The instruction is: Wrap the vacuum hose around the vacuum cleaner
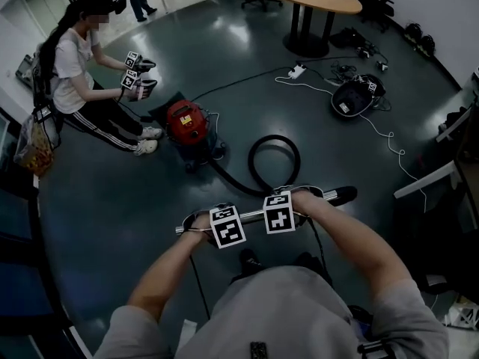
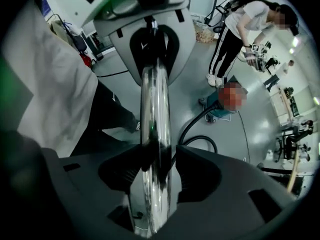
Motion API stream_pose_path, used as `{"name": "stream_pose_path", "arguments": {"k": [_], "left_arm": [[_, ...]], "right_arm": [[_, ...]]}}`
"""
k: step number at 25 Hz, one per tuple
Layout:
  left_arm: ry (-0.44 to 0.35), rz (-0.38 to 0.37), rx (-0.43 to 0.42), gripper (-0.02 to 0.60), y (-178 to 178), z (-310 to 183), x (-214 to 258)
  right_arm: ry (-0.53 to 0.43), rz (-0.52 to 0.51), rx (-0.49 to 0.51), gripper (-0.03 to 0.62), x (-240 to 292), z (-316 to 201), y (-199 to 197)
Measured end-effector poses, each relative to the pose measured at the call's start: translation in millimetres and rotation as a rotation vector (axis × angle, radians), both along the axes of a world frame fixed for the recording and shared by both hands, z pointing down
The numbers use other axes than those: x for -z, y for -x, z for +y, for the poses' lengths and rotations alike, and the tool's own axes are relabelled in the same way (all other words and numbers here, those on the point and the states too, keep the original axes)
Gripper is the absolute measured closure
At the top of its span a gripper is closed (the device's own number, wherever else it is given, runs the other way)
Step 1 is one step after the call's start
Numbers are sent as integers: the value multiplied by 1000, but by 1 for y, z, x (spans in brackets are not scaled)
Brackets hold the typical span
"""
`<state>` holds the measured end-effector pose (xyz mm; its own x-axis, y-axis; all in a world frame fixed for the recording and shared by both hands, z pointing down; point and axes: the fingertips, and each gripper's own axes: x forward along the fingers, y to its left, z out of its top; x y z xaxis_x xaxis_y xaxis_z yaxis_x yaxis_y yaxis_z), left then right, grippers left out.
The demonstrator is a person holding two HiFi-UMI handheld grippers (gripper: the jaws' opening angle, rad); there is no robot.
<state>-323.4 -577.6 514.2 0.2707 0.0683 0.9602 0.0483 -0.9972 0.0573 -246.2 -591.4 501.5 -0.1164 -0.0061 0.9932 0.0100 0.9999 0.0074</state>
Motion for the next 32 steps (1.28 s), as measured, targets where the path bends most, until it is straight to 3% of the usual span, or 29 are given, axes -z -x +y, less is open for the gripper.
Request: {"name": "stream_pose_path", "arguments": {"k": [7, 12, 18, 24, 32], "left_arm": [[46, 5, 133, 437, -28, -7, -9], [49, -30, 273, 437, -58, -11, -13], [68, -20, 396, 436, -109, -6, -21], [81, -17, 571, 437, -150, -7, -28], [124, 30, 757, 436, -162, -23, -25]], "right_arm": [[-191, -59, -149, 405, 28, -33, -79], [-284, -231, -382, 405, 55, -58, -156], [-162, -456, -633, 405, 41, -58, -226], [-50, -571, -694, 405, 16, -54, -251], [17, -663, -793, 405, 9, -63, -250]]}}
